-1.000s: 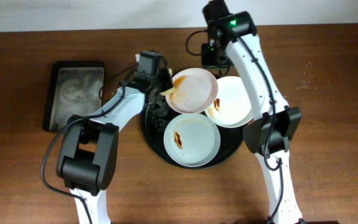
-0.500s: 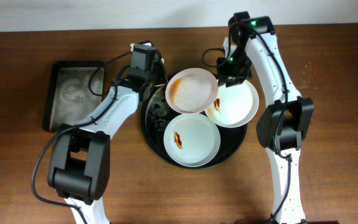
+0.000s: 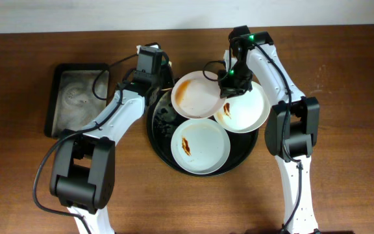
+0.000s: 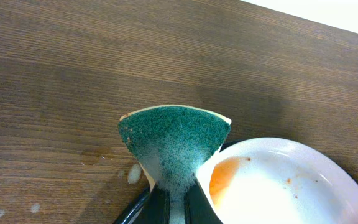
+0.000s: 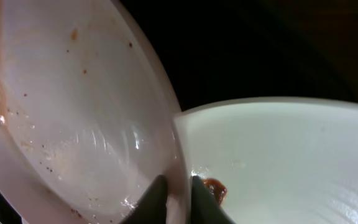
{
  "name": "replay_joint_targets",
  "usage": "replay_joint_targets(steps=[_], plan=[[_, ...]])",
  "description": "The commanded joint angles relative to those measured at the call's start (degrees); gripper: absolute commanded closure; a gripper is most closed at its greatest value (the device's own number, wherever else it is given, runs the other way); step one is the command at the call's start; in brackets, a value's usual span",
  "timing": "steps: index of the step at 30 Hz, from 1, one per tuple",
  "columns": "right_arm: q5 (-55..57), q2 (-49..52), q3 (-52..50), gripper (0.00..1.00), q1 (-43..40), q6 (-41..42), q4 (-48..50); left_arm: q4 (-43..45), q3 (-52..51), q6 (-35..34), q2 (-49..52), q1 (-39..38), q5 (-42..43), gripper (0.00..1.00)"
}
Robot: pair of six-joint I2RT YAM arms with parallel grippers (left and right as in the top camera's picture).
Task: Clean dirty plates on tray and stack at the side
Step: 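Scrub the pink plate surface with the sponge in the left gripper, then lift the pink plate with the right gripper and carry it right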
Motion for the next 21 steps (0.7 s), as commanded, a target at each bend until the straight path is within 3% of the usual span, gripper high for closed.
replay_joint_targets(steps=[1, 11, 17, 21], plan=[[0.28, -1.70, -0.37, 0.96, 0.15, 0.83, 0.61, 0.09, 0.04, 0.96, -1.29, -0.07, -0.76, 0.99], [2.69, -3.50, 2.45, 0.96, 0.20, 5.40, 1.05, -0.37, 0.04, 0.98, -4.59, -0.07, 2.25, 0.99], [21.57, -5.38, 17.75, 0.96, 2.34, 6.64, -6.05, -5.01, 0.04, 0.96, -9.88, 0.94, 3.37, 0.99], [40.63, -5.38, 25.94, 0.96, 7.45, 6.60, -9.75, -6.29, -0.13, 0.96, -9.77, 5.64, 14.67, 0.99]])
